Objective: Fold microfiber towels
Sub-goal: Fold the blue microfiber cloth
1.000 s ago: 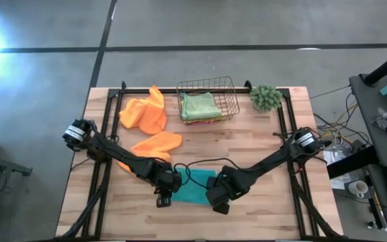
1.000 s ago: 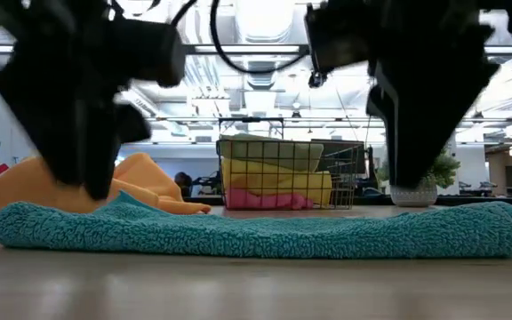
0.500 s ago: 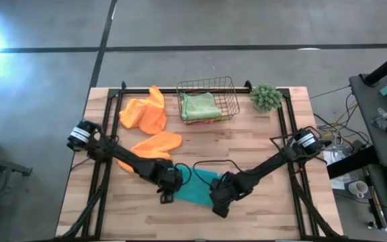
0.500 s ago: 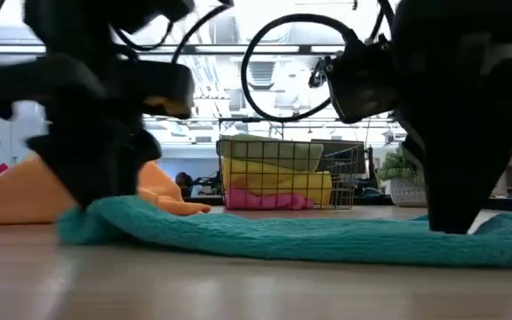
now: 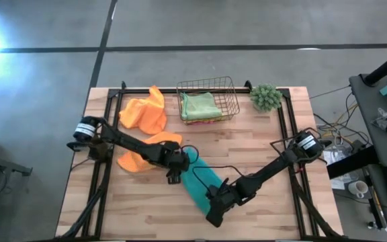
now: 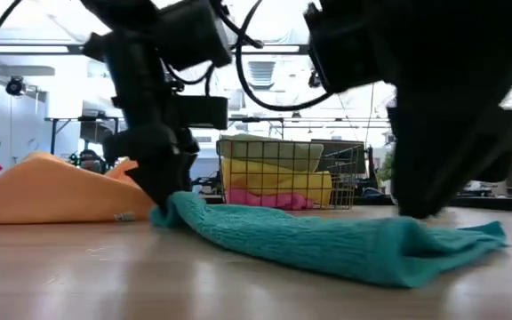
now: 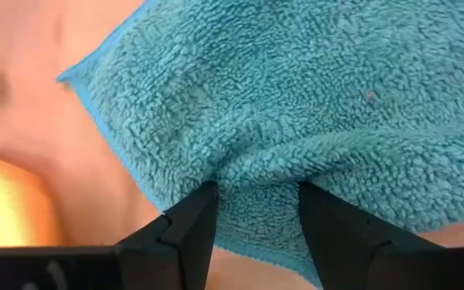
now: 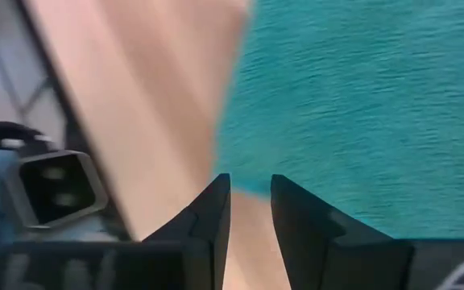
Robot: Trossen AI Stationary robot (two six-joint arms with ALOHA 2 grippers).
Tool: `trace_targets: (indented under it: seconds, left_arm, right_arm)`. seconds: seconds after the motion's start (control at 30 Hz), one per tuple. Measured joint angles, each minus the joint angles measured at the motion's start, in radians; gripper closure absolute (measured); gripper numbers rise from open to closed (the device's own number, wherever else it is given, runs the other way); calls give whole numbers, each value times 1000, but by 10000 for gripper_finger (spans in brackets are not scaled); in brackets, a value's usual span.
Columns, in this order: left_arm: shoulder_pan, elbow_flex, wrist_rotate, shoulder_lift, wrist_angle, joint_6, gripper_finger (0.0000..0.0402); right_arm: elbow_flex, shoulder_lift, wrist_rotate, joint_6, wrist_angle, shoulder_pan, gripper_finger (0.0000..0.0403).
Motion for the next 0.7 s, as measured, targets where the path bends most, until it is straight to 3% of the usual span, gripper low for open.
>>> trace_targets:
  seconds: [0.23,0.43,0.7]
  left_arm:
    - [32,35,1,-31,-122,48,240]
    - [3,42,5,-137,-256,37,240]
    - [-93,34,4,-287,-217,-157,240]
  right_arm:
    - [48,-2,76,-55,3,0,319]
    - [130,-14,186,-165,-189,-19,319]
    - [188,-34,271,-242,-432,-103,319]
